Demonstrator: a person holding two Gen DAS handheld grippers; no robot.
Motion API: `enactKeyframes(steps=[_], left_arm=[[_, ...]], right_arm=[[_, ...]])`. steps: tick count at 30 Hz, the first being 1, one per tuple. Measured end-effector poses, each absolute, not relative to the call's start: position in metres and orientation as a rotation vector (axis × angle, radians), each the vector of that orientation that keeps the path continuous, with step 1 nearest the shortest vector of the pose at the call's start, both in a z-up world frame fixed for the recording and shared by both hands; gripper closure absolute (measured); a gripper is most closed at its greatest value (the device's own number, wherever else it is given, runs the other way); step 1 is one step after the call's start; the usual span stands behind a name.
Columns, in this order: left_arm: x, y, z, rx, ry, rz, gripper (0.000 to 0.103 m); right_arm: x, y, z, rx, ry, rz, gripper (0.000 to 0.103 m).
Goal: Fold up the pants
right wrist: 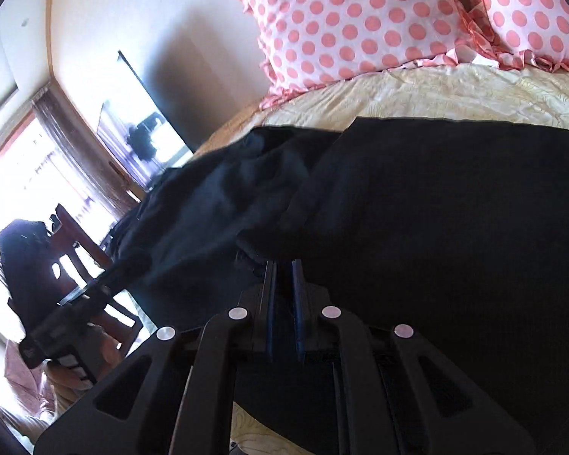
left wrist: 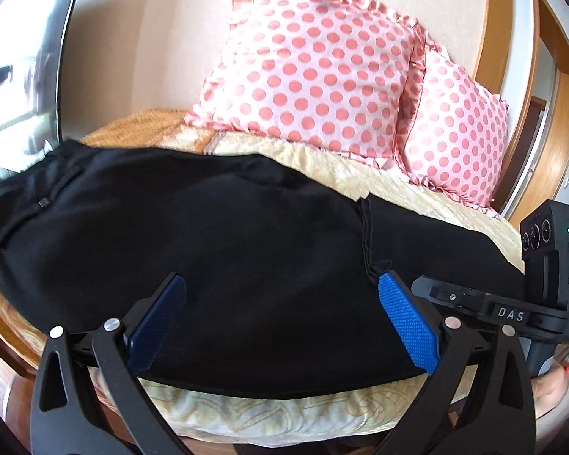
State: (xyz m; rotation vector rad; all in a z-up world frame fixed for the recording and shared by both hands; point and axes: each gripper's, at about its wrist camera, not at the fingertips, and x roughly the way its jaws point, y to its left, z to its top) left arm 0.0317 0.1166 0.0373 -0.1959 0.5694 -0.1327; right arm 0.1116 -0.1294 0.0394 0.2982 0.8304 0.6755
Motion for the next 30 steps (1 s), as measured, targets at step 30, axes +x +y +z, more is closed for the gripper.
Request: enactKeyframes(steps=[30], left_arm=[[0.024, 0.15, 0.035, -0.257, 0.57, -0.063, 0.002]], right_arm=[[0.092, -0.063, 0.041, -0.283, 0.76, 0.611, 0.075]])
